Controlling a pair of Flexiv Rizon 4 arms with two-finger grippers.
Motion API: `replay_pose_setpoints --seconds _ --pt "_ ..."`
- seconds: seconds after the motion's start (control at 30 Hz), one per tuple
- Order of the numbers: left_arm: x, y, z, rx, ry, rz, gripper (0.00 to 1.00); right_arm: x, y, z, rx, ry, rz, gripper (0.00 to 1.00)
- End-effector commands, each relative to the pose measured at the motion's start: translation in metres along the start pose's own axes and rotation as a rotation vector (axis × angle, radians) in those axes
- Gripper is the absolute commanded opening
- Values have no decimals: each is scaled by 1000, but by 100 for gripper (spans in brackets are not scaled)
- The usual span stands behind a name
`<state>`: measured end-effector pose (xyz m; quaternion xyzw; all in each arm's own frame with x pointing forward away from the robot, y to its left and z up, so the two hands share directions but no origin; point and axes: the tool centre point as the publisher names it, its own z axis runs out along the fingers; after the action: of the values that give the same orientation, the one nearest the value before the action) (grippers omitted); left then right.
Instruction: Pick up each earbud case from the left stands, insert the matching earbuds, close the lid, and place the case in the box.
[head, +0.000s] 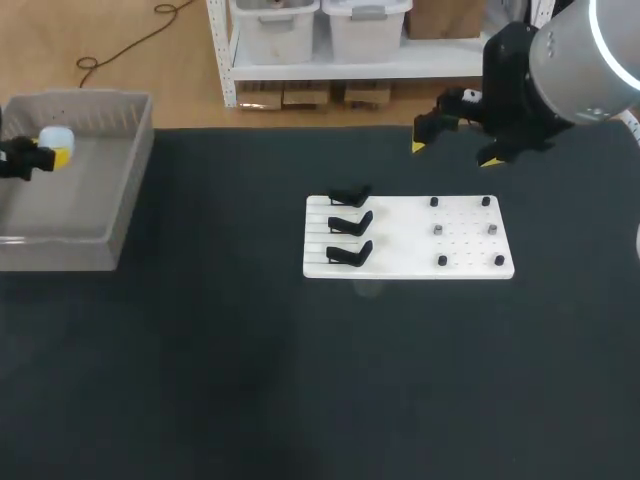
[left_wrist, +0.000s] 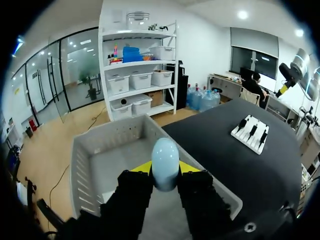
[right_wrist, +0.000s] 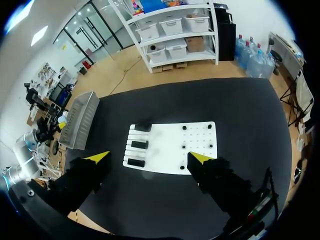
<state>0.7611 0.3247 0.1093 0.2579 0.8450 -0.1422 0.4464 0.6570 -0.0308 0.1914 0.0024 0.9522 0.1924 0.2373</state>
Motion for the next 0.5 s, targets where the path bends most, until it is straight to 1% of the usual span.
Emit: replay_pose_setpoints --seconds 0.03,0.07,0.1,0.2,0.33,0.5 --pt "6 1 4 -208 -56 -3 0 3 0 0 2 -10 1 100" --pt "5 0 4 -207 -50 1 36 3 0 0 2 -10 1 100" --pt "5 0 4 -208 -50 1 100 3 0 0 2 -10 1 100" --pt "6 1 3 -214 -51 3 100 3 0 0 2 -10 1 100" --pt "4 -4 -1 -214 -55 22 100 3 0 0 2 -10 1 100" --pt "-10 -17 -8 -199 -84 58 100 3 0 0 2 -10 1 100"
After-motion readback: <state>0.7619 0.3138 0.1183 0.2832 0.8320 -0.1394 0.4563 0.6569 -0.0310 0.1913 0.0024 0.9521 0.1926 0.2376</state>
